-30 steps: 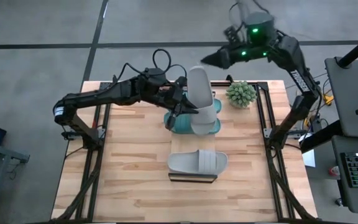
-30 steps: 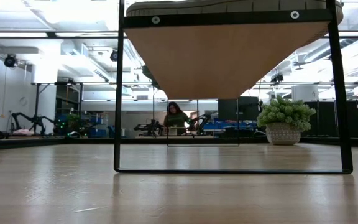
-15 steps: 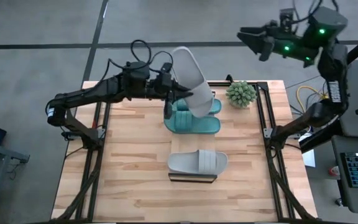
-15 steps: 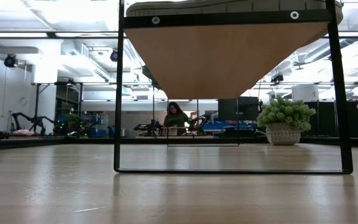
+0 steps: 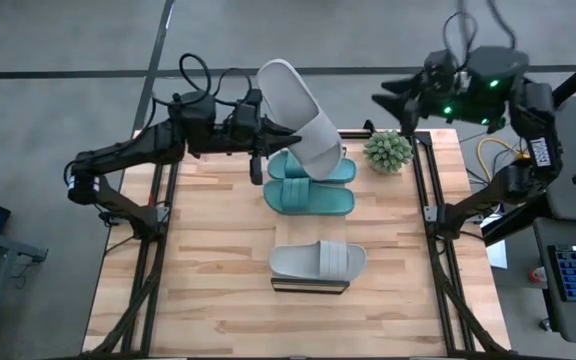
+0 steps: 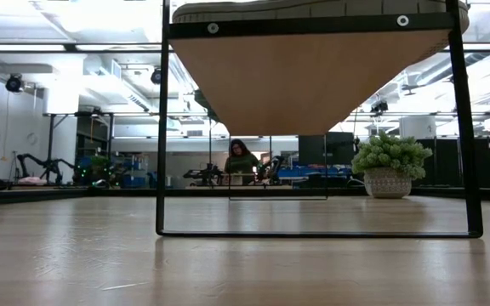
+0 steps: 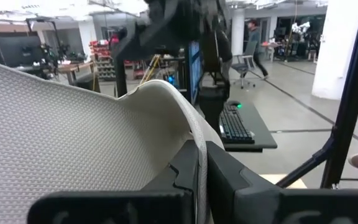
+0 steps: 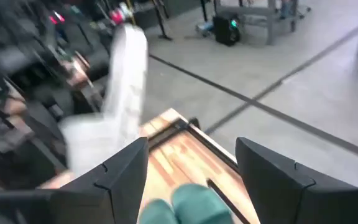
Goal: Pick and place slides into the shelf
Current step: Put the gray slide on the shelf
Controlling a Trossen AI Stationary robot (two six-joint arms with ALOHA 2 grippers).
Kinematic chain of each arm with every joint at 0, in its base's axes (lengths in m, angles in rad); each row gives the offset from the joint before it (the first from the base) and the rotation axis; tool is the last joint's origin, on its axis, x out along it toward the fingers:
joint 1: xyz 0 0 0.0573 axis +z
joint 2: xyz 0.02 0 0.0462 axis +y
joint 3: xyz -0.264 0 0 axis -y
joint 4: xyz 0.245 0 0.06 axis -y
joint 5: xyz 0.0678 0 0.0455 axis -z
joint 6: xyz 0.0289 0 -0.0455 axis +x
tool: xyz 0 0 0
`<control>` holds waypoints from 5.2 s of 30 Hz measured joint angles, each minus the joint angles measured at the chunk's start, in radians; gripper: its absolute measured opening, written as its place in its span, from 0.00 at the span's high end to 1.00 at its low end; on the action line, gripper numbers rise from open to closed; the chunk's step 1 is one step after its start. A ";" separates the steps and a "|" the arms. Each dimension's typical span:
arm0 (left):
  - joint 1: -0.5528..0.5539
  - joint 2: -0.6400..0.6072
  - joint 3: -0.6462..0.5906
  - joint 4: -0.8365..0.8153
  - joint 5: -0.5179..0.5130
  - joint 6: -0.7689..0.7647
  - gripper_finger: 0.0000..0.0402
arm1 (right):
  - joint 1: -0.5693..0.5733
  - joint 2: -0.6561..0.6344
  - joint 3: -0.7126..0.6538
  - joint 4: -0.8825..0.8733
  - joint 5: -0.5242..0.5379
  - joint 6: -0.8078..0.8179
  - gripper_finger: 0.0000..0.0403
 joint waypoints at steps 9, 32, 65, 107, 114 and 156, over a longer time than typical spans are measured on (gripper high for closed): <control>0.002 -0.053 -0.001 -0.003 -0.120 0.034 1.00 | 0.181 -0.085 -0.227 -0.002 0.312 0.077 0.44; 0.002 -0.080 -0.001 0.033 -0.163 0.053 1.00 | 0.303 -0.405 -1.164 1.276 0.240 0.180 0.44; 0.003 -0.058 -0.016 0.054 -0.211 0.054 1.00 | 0.303 -0.162 -0.957 1.402 0.030 0.253 0.44; -0.004 -0.022 -0.016 0.092 -0.175 0.078 1.00 | 0.295 -0.170 -0.954 1.274 0.300 0.264 0.44; -0.013 0.007 -0.016 0.109 -0.152 0.077 1.00 | 0.295 -0.170 -0.954 1.274 0.300 0.264 0.44; -0.020 0.028 -0.016 0.128 -0.084 0.051 0.99 | 0.297 -0.170 -0.954 1.269 0.291 0.193 0.97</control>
